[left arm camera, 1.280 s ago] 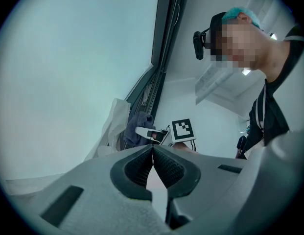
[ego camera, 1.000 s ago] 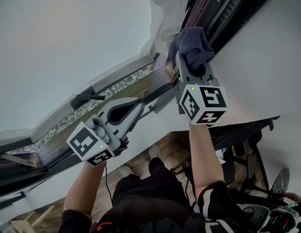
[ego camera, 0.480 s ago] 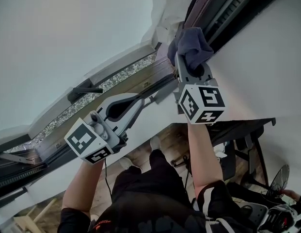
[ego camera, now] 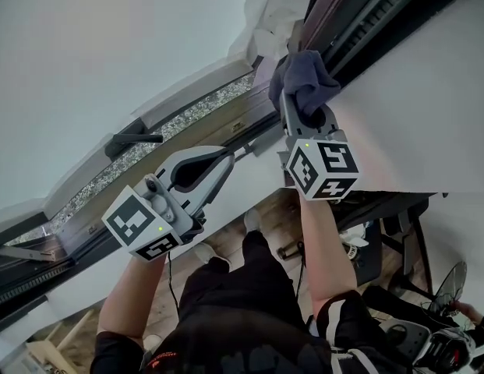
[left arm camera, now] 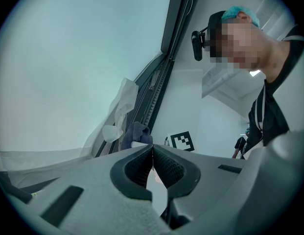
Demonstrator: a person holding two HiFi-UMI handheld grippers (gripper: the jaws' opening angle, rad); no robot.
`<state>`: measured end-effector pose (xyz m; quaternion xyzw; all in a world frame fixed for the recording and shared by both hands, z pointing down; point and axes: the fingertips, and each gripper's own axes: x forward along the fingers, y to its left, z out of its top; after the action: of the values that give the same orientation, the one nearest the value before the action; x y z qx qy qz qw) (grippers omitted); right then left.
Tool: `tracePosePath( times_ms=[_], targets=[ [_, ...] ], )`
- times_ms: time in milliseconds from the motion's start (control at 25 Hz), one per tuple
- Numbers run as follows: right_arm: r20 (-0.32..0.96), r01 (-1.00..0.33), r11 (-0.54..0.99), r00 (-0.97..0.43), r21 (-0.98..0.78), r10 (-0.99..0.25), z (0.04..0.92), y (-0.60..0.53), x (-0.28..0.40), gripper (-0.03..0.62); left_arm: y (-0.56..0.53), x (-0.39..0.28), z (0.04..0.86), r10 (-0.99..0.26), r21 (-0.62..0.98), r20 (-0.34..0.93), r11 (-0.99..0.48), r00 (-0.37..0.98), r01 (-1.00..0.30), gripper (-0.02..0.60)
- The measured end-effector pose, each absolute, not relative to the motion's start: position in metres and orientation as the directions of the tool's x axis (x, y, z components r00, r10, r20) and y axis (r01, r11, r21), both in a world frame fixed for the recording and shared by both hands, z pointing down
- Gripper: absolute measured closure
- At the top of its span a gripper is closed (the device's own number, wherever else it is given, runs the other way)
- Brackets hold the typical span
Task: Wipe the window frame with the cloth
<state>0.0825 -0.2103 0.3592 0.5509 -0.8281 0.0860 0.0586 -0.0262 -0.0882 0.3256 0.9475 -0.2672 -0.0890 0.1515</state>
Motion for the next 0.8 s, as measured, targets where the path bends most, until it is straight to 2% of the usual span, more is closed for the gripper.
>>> tracePosePath(
  times_ms=[800],
  targets=[
    [0.307, -0.927, 0.349, -0.375, -0.137, -0.875, 0.446, -0.211, 0.092, 0.542, -0.096, -0.022, 0.372, -0.537, 0.395, -0.031, -0.781, 0.843, -0.483, 0.560]
  ],
)
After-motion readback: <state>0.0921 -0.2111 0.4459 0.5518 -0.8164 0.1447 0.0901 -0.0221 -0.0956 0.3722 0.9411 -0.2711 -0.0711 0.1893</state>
